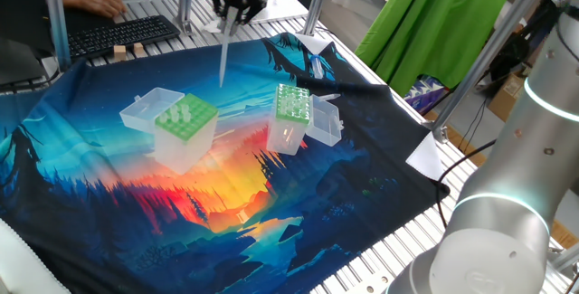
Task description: Transfer all large pipette tips from one holder to another
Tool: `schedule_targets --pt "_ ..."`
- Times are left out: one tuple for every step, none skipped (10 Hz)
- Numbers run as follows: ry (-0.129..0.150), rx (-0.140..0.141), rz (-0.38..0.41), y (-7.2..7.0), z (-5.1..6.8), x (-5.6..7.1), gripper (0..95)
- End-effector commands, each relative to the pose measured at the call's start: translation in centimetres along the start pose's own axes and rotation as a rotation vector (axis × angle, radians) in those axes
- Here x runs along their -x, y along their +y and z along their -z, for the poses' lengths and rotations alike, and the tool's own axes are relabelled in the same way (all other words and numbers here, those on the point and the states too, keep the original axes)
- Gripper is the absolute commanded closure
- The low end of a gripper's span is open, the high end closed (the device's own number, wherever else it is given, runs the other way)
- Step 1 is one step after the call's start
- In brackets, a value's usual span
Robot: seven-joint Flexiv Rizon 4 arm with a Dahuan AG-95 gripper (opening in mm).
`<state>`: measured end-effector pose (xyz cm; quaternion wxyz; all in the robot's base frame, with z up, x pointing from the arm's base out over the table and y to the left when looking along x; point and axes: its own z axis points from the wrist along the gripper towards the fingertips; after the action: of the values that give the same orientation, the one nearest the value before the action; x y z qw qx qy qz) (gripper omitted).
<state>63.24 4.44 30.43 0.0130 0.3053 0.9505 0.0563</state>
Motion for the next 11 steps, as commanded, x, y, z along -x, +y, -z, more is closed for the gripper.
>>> schedule_targets --pt "-0.007 -0.008 0.058 -0.3 -0.4 1.6 95.0" --pt "-0.007 -0.008 0.084 -0.4 -0.6 2.2 95.0" --pt "-0.005 -0.011 0.094 -0.5 -0.7 2.6 95.0" --pt "-0.005 -0.011 0.111 -0.7 -0.9 3.3 95.0" --pt "-0.007 -0.01 0.115 -0.8 -1.0 3.5 95.0" --pt "-0.009 -0.01 0.127 -0.9 -1.2 4.2 95.0" --pt "-0.009 -0.01 0.136 -1.1 -1.5 4.8 95.0" --pt "-0.01 -0.009 0.138 -1.2 -1.6 5.0 95.0" --pt "-0.011 -0.009 0.143 -1.2 -1.7 5.2 95.0" --pt "-0.006 -0.003 0.138 -1.2 -1.7 5.2 95.0" --pt "-0.004 0.0 0.139 -1.2 -1.7 5.2 95.0"
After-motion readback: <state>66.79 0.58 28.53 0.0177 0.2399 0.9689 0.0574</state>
